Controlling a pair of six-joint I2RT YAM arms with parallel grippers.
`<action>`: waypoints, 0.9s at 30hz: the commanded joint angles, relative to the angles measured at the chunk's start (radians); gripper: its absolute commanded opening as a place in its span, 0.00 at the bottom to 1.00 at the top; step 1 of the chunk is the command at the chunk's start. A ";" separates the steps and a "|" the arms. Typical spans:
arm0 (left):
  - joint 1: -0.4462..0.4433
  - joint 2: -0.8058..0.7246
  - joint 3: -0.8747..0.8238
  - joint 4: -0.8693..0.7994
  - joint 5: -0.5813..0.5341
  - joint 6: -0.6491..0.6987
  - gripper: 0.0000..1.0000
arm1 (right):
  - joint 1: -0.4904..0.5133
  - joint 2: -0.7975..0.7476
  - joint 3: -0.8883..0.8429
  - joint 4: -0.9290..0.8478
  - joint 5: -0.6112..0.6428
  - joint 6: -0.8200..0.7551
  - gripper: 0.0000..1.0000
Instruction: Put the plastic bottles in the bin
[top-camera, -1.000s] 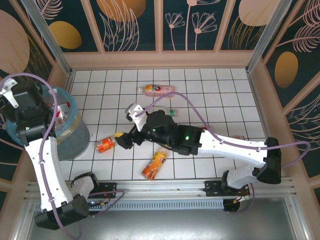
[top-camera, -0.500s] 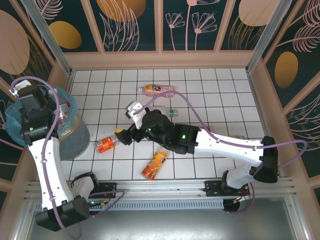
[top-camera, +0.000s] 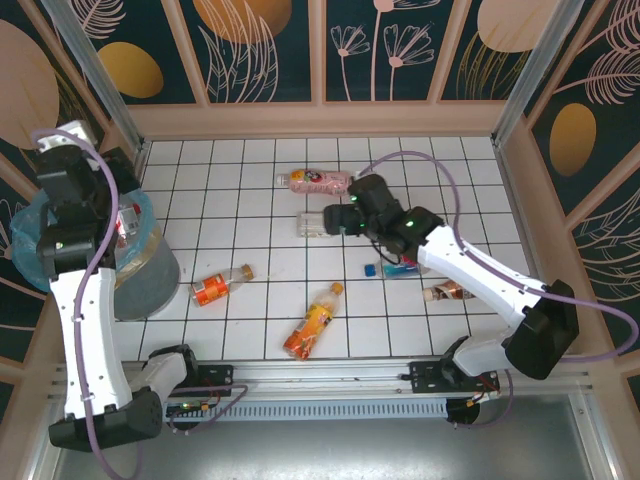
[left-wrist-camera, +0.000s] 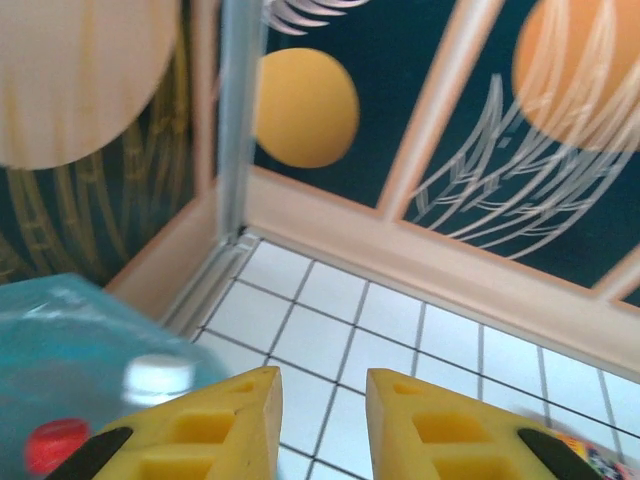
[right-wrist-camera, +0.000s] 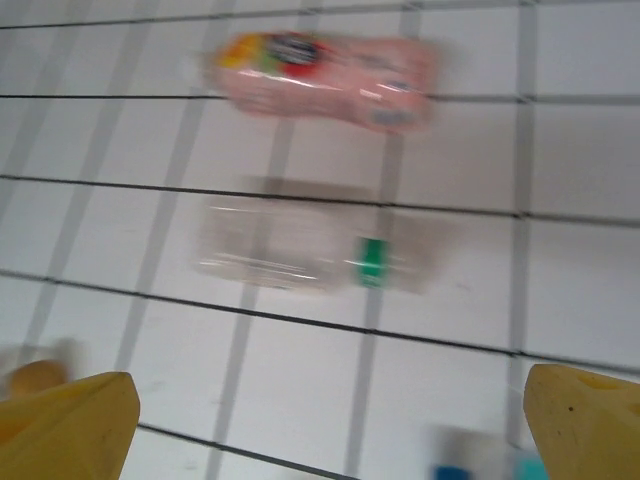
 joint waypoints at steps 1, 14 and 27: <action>-0.113 0.041 0.031 0.031 -0.055 -0.012 0.29 | -0.137 -0.070 -0.057 -0.149 -0.037 0.032 0.99; -0.653 0.277 0.004 0.139 -0.167 0.074 0.43 | -0.074 -0.116 -0.152 -0.137 -0.244 0.295 0.89; -0.664 0.157 -0.286 0.313 -0.021 0.202 0.63 | 0.441 0.036 -0.197 -0.104 -0.227 0.772 0.93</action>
